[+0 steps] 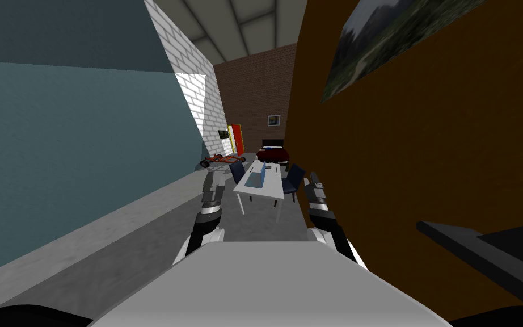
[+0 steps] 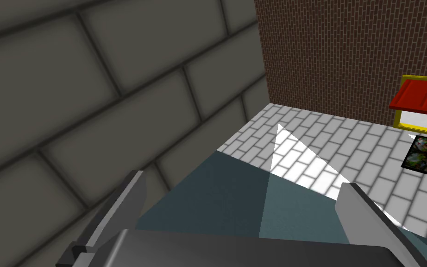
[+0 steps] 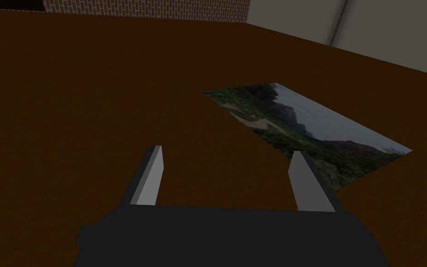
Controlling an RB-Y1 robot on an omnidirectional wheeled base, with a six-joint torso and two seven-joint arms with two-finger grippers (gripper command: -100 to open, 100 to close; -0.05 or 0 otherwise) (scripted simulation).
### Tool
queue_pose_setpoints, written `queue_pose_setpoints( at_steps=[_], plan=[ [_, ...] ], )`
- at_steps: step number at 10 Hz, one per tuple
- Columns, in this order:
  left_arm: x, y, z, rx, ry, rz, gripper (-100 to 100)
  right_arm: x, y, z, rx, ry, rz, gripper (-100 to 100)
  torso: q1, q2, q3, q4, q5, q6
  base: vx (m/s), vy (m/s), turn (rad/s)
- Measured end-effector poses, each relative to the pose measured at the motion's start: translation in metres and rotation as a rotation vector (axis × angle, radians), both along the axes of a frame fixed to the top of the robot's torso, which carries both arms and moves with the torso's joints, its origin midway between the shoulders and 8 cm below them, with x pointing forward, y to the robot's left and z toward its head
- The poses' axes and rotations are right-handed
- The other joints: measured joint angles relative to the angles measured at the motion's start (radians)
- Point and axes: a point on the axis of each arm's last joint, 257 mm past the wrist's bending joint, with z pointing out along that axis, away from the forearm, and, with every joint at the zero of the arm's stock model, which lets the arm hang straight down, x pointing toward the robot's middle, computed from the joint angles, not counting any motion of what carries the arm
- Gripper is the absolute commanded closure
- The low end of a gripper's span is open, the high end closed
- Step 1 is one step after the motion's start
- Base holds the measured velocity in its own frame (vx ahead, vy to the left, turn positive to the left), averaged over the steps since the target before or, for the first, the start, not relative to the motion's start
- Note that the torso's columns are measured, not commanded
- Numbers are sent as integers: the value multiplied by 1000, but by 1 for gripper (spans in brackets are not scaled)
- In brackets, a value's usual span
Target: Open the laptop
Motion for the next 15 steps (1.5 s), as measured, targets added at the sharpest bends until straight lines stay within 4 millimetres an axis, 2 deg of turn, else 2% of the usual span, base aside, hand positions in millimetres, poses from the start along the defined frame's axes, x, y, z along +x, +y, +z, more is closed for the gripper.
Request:
queue_pose_setpoints(
  at_steps=[2, 9, 10, 12, 15],
  plan=[
    [0, 0, 0, 0, 0, 0, 0, 0, 0, 0, 0, 0, 0, 0, 0, 104, -209, 105, 0, 0, 0, 0, 0],
    [0, 0, 0, 0, 0, 0, 0, 0, 0, 0, 0, 0, 0, 0, 0, 618, -1234, 617, 0, 0, 0, 0, 0],
    [0, 0, 0, 0, 0, 0, -100, 0, 0, 0, 0, 0, 0, 0, 0, 691, -1382, 691, 0, 0, 17, -15, -31],
    [3, -3, -5, 46, 20, -12, -100, 0, 0, 0, 0, 0, 0, 0, -1, 734, -1471, 734, 0, 0, 29, -35, -42],
    [11, -4, -17, 130, 75, -11, -100, 0, 0, 0, 0, 0, 0, 0, -2, 736, -1477, 737, 0, 0, 68, -68, -88]
  ],
)
